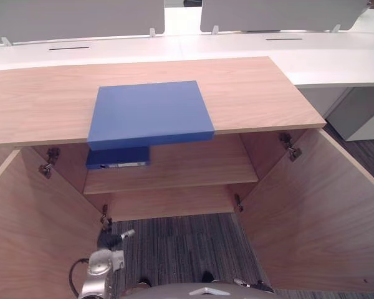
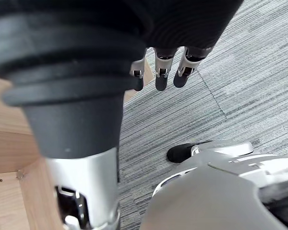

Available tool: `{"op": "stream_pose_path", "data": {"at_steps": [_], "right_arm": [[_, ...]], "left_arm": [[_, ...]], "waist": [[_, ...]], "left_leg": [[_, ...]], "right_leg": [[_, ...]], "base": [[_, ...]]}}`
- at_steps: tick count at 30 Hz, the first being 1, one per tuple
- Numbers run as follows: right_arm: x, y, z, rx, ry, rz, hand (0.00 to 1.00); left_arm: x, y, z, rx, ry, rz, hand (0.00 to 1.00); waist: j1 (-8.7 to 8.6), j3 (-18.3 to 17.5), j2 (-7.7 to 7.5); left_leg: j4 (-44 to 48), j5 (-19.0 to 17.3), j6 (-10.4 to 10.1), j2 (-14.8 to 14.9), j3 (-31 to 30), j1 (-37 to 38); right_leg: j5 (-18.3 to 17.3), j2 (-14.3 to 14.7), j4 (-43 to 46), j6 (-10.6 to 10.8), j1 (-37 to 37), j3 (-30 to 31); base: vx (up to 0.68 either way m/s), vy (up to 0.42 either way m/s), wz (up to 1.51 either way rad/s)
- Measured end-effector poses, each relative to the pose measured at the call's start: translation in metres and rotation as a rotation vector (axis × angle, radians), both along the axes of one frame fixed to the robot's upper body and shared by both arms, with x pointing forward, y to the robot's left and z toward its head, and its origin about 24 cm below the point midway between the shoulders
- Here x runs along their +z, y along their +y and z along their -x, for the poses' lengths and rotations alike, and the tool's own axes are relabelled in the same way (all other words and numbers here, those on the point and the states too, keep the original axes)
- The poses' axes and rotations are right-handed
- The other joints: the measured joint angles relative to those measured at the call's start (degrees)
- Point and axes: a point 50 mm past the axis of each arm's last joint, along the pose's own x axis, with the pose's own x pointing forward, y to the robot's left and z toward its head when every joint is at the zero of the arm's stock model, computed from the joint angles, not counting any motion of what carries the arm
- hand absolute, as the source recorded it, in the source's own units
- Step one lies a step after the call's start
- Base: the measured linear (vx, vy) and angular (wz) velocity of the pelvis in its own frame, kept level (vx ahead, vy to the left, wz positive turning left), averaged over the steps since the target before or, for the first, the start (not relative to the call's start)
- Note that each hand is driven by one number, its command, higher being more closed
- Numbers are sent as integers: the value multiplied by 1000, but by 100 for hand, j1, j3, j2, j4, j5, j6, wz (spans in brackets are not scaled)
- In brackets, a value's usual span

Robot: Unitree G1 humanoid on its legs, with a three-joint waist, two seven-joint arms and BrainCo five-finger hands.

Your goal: Walk over to the cabinet, pick up the folder, carry it to the office cabinet, place the folder inside the office cabinet, then close the office cabinet door

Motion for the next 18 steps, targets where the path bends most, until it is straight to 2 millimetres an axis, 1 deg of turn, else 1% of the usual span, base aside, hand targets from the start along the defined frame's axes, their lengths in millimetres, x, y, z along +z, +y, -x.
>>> {"op": "stream_pose_path", "data": {"at_steps": [1,4,5,6,7,8,9,10,11,12,13,14,17,18], "right_arm": [[0,0,-1,1,-3,0,0],[0,0,0,2,-3,2,0],[0,0,-1,2,-3,2,0],[0,0,-1,3,-4,2,0],[0,0,-1,4,-4,2,0],[0,0,-1,5,-4,2,0],[0,0,0,9,-1,1,0],[0,1,-1,12,-3,1,0],[0,1,-2,15,-7,1,0],[1,1,-5,22,-17,3,0],[2,1,-6,23,-26,5,0],[3,0,-7,24,-36,9,0],[2,0,-6,25,-33,8,0],[2,0,-6,26,-34,6,0]], "left_arm": [[12,2,-5,4,-69,-19,0],[33,10,-8,46,-173,-61,0],[36,12,-7,59,-188,-69,0],[43,16,-7,78,-220,-85,0],[52,18,-9,94,-256,-101,0],[56,19,-10,100,-277,-108,0],[66,22,-13,115,-322,-125,0],[76,23,-16,117,-369,-140,0],[82,23,-18,114,-397,-149,0],[93,23,-20,107,-452,-166,0],[99,24,-22,105,-479,-179,0],[112,24,-24,96,-530,-213,0],[133,25,-26,50,-610,-306,0],[138,25,-27,43,-626,-326,0]], "waist": [[2,-9,6],[22,-31,18],[27,-38,13],[49,-58,10],[55,-62,10],[57,-63,8],[53,-70,-3],[57,-104,-16],[70,-115,-21],[87,-119,-22],[87,-118,-20],[85,-118,-18],[63,-147,-8],[56,-149,-8]], "left_leg": [[-10,2,3,-37,-73,-19],[-109,48,40,-111,-201,-13],[-119,58,54,-120,-210,-13],[-148,102,119,-135,-222,-9],[-174,114,133,-146,-247,9],[-175,116,137,-151,-271,17],[-177,118,142,-164,-339,33],[-176,120,145,-166,-366,34],[-176,120,145,-165,-374,35],[-176,119,146,-165,-383,43],[-176,119,146,-166,-389,57],[-182,114,154,-167,-391,115],[-194,99,162,-164,-394,235],[-194,99,162,-166,-394,235]], "right_leg": [[-4,-32,-4,6,4,-45],[-8,-79,-12,22,5,-84],[-4,-85,-10,31,9,-91],[10,-89,-19,53,16,-98],[44,-93,-22,101,39,-123],[44,-96,-26,101,60,-146],[44,-101,-61,99,126,-204],[43,-101,-66,96,136,-207],[41,-100,-66,92,138,-207],[38,-99,-65,84,169,-208],[36,-99,-67,77,191,-210],[12,-99,-56,24,246,-208],[-29,-99,-17,-34,314,-207],[-29,-102,-9,-33,309,-205]], "base": [[-56,32,20],[-8,35,12],[28,25,8],[42,14,6],[52,9,8],[48,1,18],[37,-2,17],[25,-5,14],[14,-10,4],[0,0,0],[0,0,0],[0,0,0],[-55,-11,0],[-62,-9,-1]]}}
